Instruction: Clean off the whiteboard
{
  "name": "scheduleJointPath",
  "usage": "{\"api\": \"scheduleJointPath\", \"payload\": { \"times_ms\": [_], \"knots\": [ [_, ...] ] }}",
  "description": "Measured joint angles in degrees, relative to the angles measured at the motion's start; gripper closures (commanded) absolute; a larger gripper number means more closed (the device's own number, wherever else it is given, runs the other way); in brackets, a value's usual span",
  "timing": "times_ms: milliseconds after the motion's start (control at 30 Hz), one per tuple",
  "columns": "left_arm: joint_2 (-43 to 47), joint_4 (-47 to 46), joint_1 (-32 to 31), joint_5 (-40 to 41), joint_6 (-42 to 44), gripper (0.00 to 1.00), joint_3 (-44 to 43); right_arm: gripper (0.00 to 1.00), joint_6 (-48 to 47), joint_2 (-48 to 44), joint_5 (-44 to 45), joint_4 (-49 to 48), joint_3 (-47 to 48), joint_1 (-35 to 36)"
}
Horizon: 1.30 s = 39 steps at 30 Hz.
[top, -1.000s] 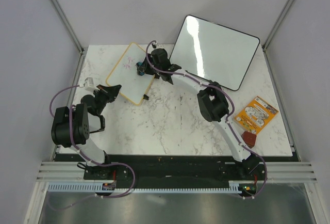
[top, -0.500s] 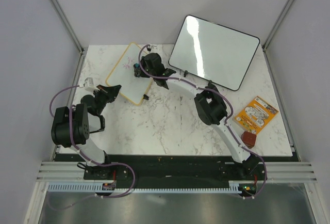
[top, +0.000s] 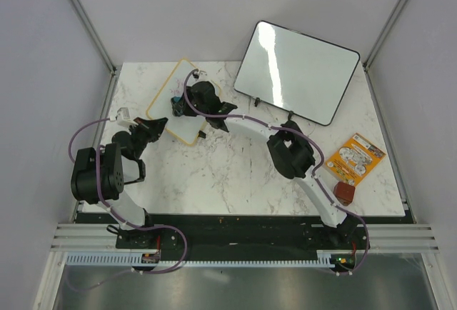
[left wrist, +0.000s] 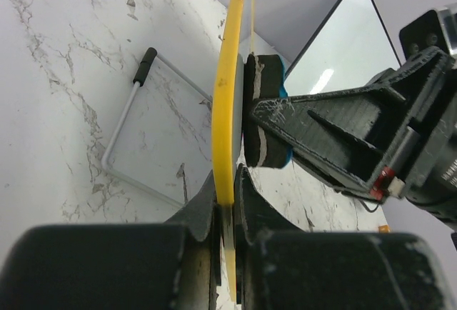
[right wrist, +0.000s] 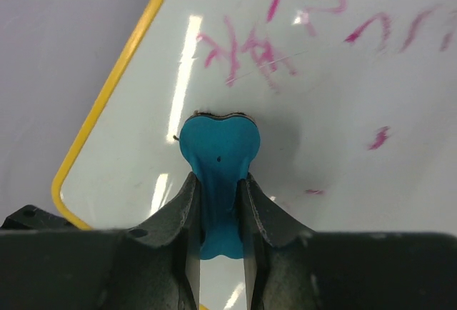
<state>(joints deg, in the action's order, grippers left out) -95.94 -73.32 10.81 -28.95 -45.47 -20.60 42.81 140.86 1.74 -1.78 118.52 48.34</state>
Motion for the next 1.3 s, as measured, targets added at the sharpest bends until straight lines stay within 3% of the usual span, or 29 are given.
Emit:
{"api": "scheduleJointPath", "payload": {
  "times_ms": [333,567,667,833,900,933,1033,1300],
  "knots": [
    [0.04,-1.2,-0.5,-0.87,0.5,0.98,-0.02,1.0,0.87,3.74,0.11,5.16,1.38,-10.99],
    [0.2,-1.88,-0.81,-1.88,2.23,0.98,-0.02,1.0,-1.92,-4.96,-0.9,0.81,-16.7,-10.54],
    [0.35,-2.25,-1.11,-2.73,3.17,0.98,-0.02,1.0,-4.37,-10.97,-1.31,5.29,-25.57,-8.98],
    [0.44,-2.4,-1.27,-3.1,3.65,0.98,-0.02,1.0,-8.55,-17.55,-0.76,13.0,-30.6,-7.21],
    [0.44,-2.51,-1.29,-3.15,3.76,0.98,-0.02,0.94,-10.34,-19.21,-0.28,16.15,-30.93,-7.34],
    [0.44,-2.54,-1.31,-3.17,3.8,0.98,-0.02,0.85,-11.04,-19.69,-0.09,17.2,-31.06,-7.45],
    [0.44,-2.54,-1.31,-3.19,3.87,0.98,-0.02,0.69,-13.22,-20.57,1.16,20.48,-32.11,-7.63],
    [0.44,-2.67,-1.36,-3.26,4.02,0.98,-0.02,0.53,-15.28,-21.57,3.87,23.04,-34.18,-6.91]
  ]
}}
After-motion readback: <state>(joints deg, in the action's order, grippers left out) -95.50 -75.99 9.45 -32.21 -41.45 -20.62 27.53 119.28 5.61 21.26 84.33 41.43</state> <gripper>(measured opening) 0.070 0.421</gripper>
